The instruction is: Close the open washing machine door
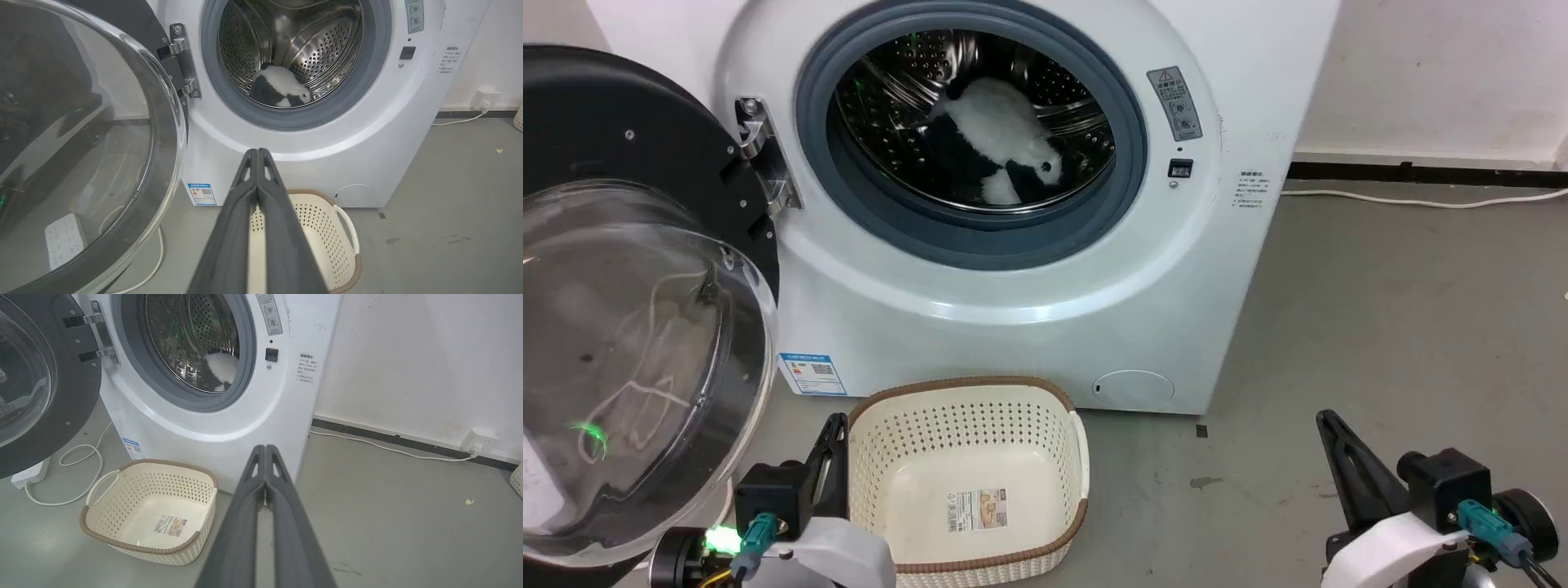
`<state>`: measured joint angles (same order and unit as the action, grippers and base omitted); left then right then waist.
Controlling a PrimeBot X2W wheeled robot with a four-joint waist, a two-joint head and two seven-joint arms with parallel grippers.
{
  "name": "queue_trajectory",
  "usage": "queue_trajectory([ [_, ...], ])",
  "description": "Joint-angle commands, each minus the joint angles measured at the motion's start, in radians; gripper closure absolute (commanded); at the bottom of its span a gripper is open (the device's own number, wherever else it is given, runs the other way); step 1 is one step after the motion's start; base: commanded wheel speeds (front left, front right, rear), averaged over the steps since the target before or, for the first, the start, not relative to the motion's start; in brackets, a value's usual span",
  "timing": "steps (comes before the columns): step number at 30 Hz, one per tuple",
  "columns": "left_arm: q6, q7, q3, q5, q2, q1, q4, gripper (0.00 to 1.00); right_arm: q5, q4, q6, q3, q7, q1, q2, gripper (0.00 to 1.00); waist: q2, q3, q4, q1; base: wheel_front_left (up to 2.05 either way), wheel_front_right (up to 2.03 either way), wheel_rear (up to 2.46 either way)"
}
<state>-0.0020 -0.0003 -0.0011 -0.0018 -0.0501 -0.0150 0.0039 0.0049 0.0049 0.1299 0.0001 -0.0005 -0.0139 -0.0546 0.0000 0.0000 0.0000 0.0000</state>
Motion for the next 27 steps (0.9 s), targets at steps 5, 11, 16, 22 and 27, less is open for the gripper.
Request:
queue_trajectory([
  [5, 0.002, 0.0, 0.001, 0.002, 0.0, 0.015, -0.004, 1.0, -0.005, -0.005, 0.001, 0.0, 0.0, 0.014, 0.004, 1.0, 0.0, 0.0, 0.0, 0.0, 0.0, 0.0, 0.0],
  [11, 0.002, 0.0, 0.001, 0.002, 0.0, 0.015, -0.004, 1.0, -0.005, -0.005, 0.001, 0.0, 0.0, 0.014, 0.004, 1.0, 0.0, 0.0, 0.0, 0.0, 0.0, 0.0, 0.0],
  [16, 0.002, 0.0, 0.001, 0.002, 0.0, 0.015, -0.004, 1.0, -0.005, -0.005, 0.001, 0.0, 0.0, 0.014, 0.004, 1.0, 0.0, 0.0, 0.0, 0.0, 0.0, 0.0, 0.0],
  [22, 0.002, 0.0, 0.001, 0.002, 0.0, 0.015, -0.004, 1.0, -0.005, -0.005, 0.001, 0.0, 0.0, 0.014, 0.004, 1.0, 0.0, 0.0, 0.0, 0.0, 0.0, 0.0, 0.0],
  [27, 0.002, 0.0, 0.001, 0.002, 0.0, 0.015, -0.004, 1.0, -0.005, -0.005, 0.001, 0.0, 0.0, 0.014, 0.004, 1.0, 0.0, 0.0, 0.0, 0.0, 0.0, 0.0, 0.0],
])
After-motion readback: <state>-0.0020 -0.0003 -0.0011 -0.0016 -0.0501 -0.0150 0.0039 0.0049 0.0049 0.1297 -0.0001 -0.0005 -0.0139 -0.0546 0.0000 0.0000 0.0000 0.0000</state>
